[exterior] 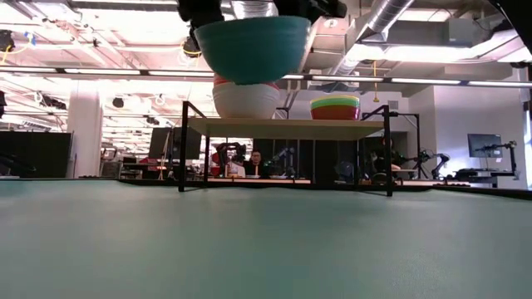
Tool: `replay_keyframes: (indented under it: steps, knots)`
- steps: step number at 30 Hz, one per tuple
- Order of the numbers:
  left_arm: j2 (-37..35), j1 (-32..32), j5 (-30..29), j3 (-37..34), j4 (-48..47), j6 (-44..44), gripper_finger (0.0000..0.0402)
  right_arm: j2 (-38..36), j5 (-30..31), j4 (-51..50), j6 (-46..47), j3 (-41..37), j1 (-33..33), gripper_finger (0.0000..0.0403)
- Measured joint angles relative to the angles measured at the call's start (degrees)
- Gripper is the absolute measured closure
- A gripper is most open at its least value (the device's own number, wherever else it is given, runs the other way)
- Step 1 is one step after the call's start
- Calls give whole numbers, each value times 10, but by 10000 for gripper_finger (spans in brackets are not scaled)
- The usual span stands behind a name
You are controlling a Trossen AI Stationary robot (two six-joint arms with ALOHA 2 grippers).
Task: Place and stack bowls onto a shelf
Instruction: Stack the large green bowl on top of the large orange bowl on the shelf
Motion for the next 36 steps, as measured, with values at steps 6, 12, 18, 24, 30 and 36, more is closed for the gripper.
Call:
replay_keyframes:
  steps: [6, 12, 18, 24, 30, 36]
  knots:
    - [-5, 6, -26, 0, 1, 7, 382, -2, 4, 4, 7, 0, 8, 364]
    - [-6, 19, -41, 17, -9, 6, 399, -3, 2, 3, 21, 11, 7, 336]
    - [-6, 53, -99, 88, -39, 66, 401, -64, 22, 20, 34, 11, 8, 255]
    - [-3, 131, -133, 179, -40, 102, 401, -139, 134, 29, 58, 9, 21, 173]
    - [14, 249, -130, 204, -24, 73, 401, -175, 176, 32, 62, 9, 20, 155]
    - [56, 308, -95, 205, -28, 34, 401, -175, 179, 27, 62, 9, 17, 154]
